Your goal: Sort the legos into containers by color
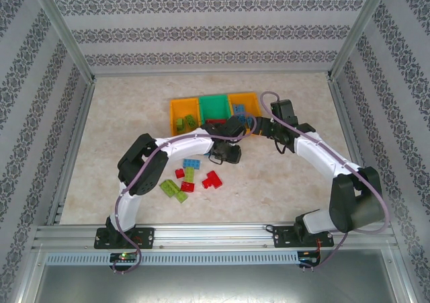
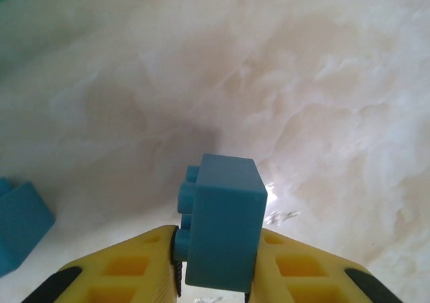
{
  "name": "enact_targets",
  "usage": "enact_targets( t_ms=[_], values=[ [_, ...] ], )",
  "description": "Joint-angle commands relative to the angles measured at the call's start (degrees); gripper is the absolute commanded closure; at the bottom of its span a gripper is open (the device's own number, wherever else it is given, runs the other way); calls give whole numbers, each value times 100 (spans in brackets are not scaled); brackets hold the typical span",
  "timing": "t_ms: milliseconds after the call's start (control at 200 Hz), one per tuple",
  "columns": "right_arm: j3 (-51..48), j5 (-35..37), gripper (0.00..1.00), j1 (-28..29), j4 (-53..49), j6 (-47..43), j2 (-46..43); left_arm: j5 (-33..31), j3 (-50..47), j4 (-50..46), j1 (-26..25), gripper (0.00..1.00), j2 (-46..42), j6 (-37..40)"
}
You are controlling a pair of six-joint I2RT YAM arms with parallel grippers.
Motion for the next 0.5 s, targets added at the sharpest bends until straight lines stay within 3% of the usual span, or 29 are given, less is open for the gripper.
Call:
enact_targets(
  t_ms=[0,300,495],
  values=[
    [-93,92,11,-81,63,-77,-204,-66,239,-255,-59,73,113,221],
    [-334,79,11,-173,91,-8,-423,-667,1418,-538,97,72,241,669],
    [-760,58,11,-163,44,5,-788,-611,2530,-798,449,72,792,882]
  ],
)
